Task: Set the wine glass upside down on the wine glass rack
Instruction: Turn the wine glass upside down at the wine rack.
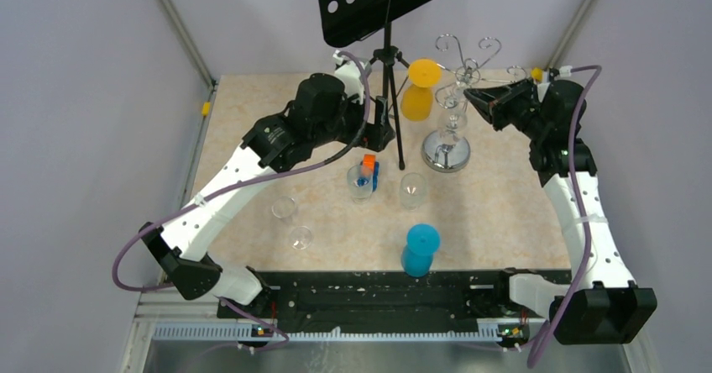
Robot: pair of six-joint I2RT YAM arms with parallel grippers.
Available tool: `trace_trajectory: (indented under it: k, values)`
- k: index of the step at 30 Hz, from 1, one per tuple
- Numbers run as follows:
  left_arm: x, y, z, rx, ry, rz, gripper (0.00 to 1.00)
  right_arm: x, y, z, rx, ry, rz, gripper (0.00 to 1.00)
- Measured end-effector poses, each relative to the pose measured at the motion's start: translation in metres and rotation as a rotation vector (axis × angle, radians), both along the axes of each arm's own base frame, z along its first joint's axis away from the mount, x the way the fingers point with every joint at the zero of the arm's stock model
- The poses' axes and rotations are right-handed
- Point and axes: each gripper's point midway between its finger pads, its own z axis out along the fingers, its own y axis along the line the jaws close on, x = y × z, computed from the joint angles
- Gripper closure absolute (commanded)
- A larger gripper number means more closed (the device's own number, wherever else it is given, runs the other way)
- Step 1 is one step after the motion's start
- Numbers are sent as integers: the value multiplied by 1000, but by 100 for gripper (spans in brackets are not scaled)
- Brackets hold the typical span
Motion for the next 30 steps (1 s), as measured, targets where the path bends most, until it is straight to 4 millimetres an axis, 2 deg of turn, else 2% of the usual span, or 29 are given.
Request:
trace_trajectory:
  k: [5, 15, 30]
  values:
    - [-2, 1, -2, -8, 15, 8, 1, 4, -3, -8, 35, 24, -29, 100]
    - [-6, 5, 5, -28, 7, 12, 1, 9, -2, -9, 45, 30, -30, 100]
    - [-6, 4, 6, -33, 6, 13, 1, 20, 3, -7, 40, 32, -15, 100]
